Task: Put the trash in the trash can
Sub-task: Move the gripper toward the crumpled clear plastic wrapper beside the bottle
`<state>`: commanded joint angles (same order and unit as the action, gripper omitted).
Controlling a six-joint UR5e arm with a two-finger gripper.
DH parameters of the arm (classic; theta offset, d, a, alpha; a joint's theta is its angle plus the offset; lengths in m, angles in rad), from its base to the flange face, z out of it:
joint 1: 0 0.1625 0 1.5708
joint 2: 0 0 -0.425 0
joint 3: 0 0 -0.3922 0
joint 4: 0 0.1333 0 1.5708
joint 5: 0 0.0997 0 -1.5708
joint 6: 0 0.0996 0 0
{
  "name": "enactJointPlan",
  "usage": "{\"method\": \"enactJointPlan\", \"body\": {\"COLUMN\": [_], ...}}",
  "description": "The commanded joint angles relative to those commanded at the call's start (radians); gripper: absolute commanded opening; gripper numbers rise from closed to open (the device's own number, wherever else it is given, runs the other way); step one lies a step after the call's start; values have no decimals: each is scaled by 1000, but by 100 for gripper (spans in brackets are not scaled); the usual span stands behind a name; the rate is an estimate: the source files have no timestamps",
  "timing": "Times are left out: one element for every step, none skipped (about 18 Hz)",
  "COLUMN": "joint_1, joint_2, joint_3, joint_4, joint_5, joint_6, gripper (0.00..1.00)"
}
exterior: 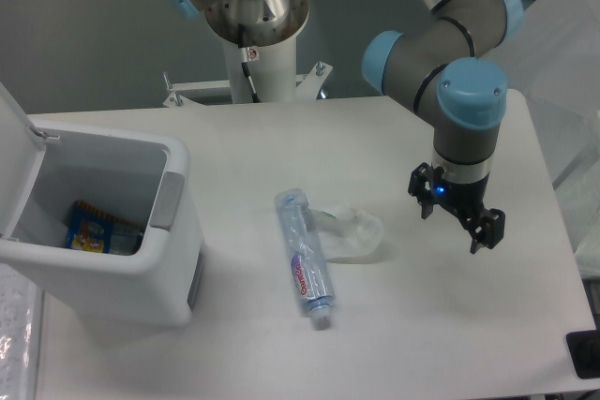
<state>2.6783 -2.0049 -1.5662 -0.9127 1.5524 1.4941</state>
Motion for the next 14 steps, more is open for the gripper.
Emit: {"method": "enactJointPlan", "body": {"joint_1": [0,-2,-2,-2,-2,0,0,-6,-17,-24,-25,-25,-25,-23], "joint_2": [0,0,-3,-3,-3,-3,-3,-2,0,2,6,9,9,9], "joint_3": [0,0,-2,-3,-6,-12,-21,-32,-46,-58,-81,-95,-104,-112], "joint_4": [0,2,3,5,5,8,9,9,9,9,11,18,20,21], "joint_5": [0,0,-2,-3,-5,-8,-15,-24,-37,-52,-61,-61,-63,-63], "joint_6": [2,2,2,0,2,2,-2,-3,-5,-6,-12,-26,-37,-35], "gripper": [100,100,100,100,100,100,100,100,100,100,100,100,100,100]}}
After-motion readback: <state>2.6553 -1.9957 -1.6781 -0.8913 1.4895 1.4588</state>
